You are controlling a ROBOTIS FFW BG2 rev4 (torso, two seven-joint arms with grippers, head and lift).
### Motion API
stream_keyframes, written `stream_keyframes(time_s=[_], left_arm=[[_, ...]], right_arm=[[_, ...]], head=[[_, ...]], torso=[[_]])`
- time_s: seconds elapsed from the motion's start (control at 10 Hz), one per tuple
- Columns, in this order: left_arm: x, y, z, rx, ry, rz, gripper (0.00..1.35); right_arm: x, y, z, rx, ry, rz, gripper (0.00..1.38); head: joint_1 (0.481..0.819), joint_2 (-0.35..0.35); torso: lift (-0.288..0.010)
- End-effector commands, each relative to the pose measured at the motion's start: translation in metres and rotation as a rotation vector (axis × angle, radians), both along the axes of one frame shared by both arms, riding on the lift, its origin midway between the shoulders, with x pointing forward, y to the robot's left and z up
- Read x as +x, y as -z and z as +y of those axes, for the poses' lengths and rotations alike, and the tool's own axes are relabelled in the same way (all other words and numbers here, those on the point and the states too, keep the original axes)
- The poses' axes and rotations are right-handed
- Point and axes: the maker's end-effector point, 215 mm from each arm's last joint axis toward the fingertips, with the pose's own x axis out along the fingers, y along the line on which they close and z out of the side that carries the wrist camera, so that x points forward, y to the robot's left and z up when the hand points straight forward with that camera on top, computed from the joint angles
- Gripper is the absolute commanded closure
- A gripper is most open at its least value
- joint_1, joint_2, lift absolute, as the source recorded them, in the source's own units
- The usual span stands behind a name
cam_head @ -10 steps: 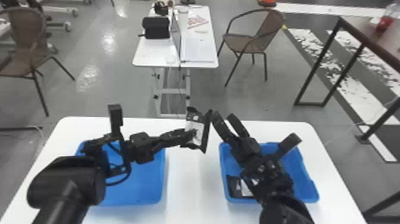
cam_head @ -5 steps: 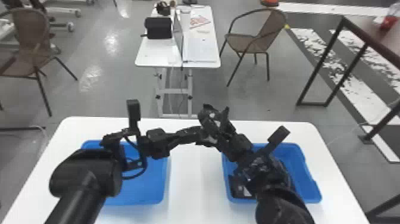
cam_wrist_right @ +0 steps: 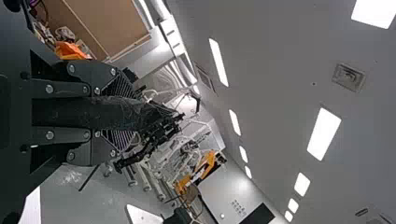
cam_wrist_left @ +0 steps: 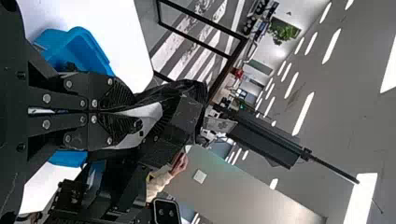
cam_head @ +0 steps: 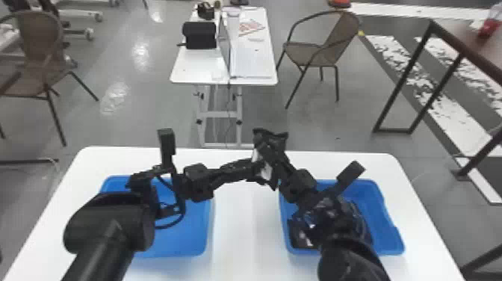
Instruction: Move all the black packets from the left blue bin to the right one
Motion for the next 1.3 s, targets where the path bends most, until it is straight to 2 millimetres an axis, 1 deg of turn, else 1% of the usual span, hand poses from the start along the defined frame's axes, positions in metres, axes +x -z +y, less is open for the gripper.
stream_keyframes(time_s=[0.0, 0.1, 0.2, 0.3, 0.4, 0.5, 0.6, 0.7, 0.8, 0.9, 1.0, 1.1, 1.2], left_arm=[[-0.001, 0.009, 0.012, 0.004, -0.050, 0.014, 0.74], [-0.004, 0.017, 0.031, 0.023, -0.096, 0.022, 0.44], [-0.005, 0.017, 0.057, 0.044, -0.159, 0.005, 0.25], [-0.003, 0.009, 0.085, 0.064, -0.245, -0.027, 0.06], [0.001, -0.006, 0.110, 0.070, -0.338, -0.073, 0.00], [0.002, -0.021, 0.124, 0.076, -0.400, -0.112, 0.00], [0.000, -0.033, 0.135, 0.080, -0.445, -0.136, 0.00], [-0.003, -0.045, 0.141, 0.067, -0.474, -0.154, 0.00], [-0.003, -0.054, 0.143, 0.052, -0.494, -0.167, 0.00], [-0.001, -0.064, 0.146, 0.040, -0.521, -0.183, 0.00], [0.000, -0.065, 0.152, 0.028, -0.548, -0.183, 0.00], [-0.002, -0.063, 0.154, 0.029, -0.555, -0.179, 0.00], [-0.001, -0.069, 0.156, 0.029, -0.564, -0.206, 0.00]], right_arm=[[0.005, 0.002, -0.015, 0.011, 0.033, 0.007, 1.27], [0.011, 0.004, -0.037, 0.009, 0.073, 0.010, 1.27], [0.014, 0.015, -0.062, 0.000, 0.113, 0.035, 1.27], [0.014, 0.038, -0.094, -0.030, 0.158, 0.086, 1.27], [0.007, 0.069, -0.133, -0.065, 0.222, 0.156, 1.27], [-0.005, 0.100, -0.176, -0.098, 0.283, 0.225, 1.27], [-0.017, 0.128, -0.214, -0.113, 0.333, 0.300, 1.27], [-0.027, 0.151, -0.249, -0.119, 0.388, 0.365, 1.27], [-0.036, 0.167, -0.274, -0.115, 0.422, 0.416, 1.23], [-0.042, 0.182, -0.289, -0.112, 0.430, 0.467, 0.89], [-0.036, 0.182, -0.298, -0.134, 0.423, 0.478, 0.47], [-0.026, 0.170, -0.300, -0.157, 0.413, 0.453, 0.19], [-0.016, 0.153, -0.304, -0.189, 0.408, 0.412, 0.06]], head=[[0.695, -0.078], [0.695, -0.077], [0.695, -0.079], [0.695, -0.080], [0.695, -0.080], [0.695, -0.083], [0.695, -0.099], [0.695, -0.128], [0.695, -0.166], [0.695, -0.181], [0.695, -0.212], [0.695, -0.224], [0.695, -0.227]], torso=[[0.000], [0.000], [0.000], [0.000], [0.000], [0.000], [0.000], [0.000], [0.000], [0.000], [0.000], [0.000], [0.000]])
